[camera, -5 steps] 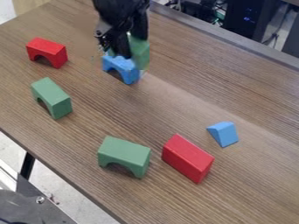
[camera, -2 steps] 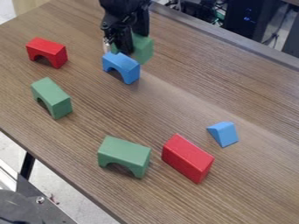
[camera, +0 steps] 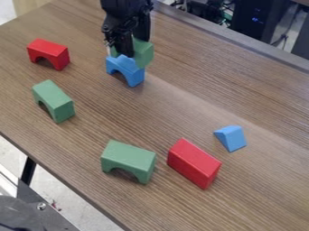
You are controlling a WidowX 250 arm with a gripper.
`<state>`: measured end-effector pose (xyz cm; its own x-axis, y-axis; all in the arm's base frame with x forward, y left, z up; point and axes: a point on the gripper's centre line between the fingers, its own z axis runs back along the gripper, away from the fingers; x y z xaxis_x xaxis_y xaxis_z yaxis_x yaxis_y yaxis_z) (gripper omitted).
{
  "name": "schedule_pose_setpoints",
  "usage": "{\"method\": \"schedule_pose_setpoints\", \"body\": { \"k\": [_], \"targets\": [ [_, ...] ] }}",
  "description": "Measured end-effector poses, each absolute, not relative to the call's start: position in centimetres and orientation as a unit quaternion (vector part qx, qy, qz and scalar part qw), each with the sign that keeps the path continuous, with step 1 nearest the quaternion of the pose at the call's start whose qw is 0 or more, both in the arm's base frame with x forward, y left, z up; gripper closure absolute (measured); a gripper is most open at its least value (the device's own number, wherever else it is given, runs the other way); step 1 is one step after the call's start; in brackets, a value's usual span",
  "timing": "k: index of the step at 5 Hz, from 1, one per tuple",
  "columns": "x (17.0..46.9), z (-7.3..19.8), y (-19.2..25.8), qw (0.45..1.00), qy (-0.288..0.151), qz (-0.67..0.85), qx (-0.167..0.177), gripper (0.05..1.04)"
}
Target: Place the green arch on top of the blue arch
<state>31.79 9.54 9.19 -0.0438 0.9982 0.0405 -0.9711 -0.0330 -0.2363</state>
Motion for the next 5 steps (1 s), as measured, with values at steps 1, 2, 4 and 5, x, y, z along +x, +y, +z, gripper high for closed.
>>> {"method": "schedule_pose_setpoints", "body": {
  "k": [1, 2, 4, 5],
  "targets": [
    [32.0, 8.7, 9.8, 0.692, -0.098, 0.713, -0.059, 0.534],
    [32.5, 9.1, 10.0, 0.693, -0.102, 0.711, -0.058, 0.534],
    [33.2, 8.7, 10.0, 0.698, -0.085, 0.709, -0.056, 0.534],
    [33.1, 8.1, 10.1, 0.702, -0.075, 0.706, -0.051, 0.534]
  ]
}}
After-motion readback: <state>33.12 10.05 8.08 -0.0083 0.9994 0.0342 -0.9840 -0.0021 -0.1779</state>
